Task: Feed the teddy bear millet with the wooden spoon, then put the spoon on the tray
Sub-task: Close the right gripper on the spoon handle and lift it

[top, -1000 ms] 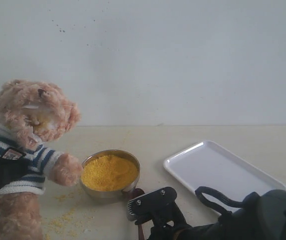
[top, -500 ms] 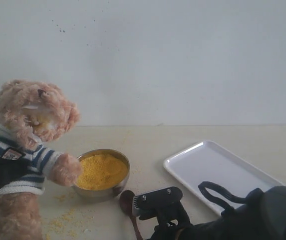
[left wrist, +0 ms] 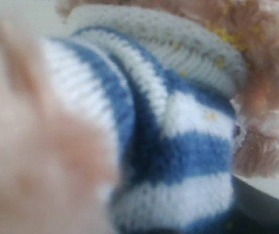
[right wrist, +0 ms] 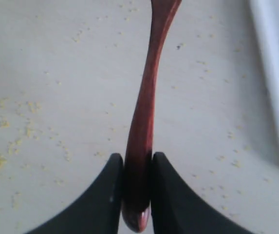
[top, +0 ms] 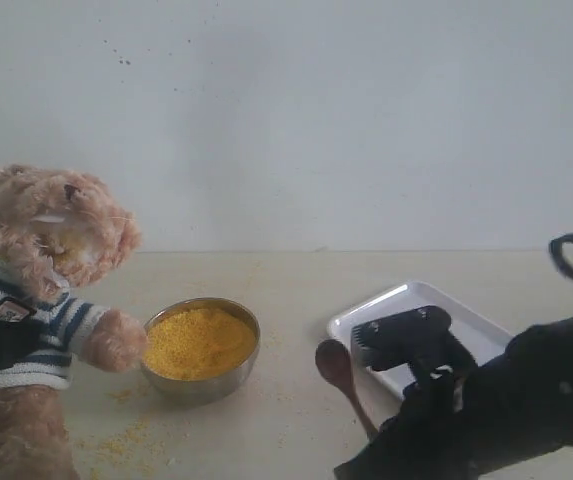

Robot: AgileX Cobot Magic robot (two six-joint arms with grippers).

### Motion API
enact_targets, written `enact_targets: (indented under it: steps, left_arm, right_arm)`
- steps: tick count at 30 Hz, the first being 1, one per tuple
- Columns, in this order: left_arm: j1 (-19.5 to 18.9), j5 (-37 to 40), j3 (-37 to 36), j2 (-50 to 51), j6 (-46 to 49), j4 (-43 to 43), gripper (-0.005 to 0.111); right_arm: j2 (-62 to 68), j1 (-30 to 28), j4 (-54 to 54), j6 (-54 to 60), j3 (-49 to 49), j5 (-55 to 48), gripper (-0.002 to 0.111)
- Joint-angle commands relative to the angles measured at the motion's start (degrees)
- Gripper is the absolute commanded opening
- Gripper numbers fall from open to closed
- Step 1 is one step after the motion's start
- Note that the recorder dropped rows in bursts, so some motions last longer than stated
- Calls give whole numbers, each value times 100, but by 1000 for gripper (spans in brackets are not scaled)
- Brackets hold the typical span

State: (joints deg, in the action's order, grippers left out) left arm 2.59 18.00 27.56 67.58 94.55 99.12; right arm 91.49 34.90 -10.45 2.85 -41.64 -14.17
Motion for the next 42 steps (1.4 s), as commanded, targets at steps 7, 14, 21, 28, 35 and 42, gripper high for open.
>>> enact_targets:
  steps: [7,14,21,28,35,42]
  left_arm:
    - [-6,28,-17,-45,19,83,4]
    - [-6,41,-17,-45,19,83,4]
    - [-6,41,-17,-45,19,83,4]
    - [-6,41,-17,-45,19,83,4]
    - [-6,41,-17,-45,19,83,4]
    - [-6,-25,-17,-45,19,83,4]
  right_arm:
    - [-1142,-1703,-1842,2897,-221,-2181,0]
    - [-1142,-2763,-2867,3566,-1328,-4291,0]
    - [-1028,-2981,-3498,3785,-1978,-5579,0]
    - [-895,-2981,-4018,3906,-1988,-5579,0]
    - [-502,-2981,-4116,3813,-1988,-5579,0]
    - [-195,-2981,-4309,3837,-2411,-5579,0]
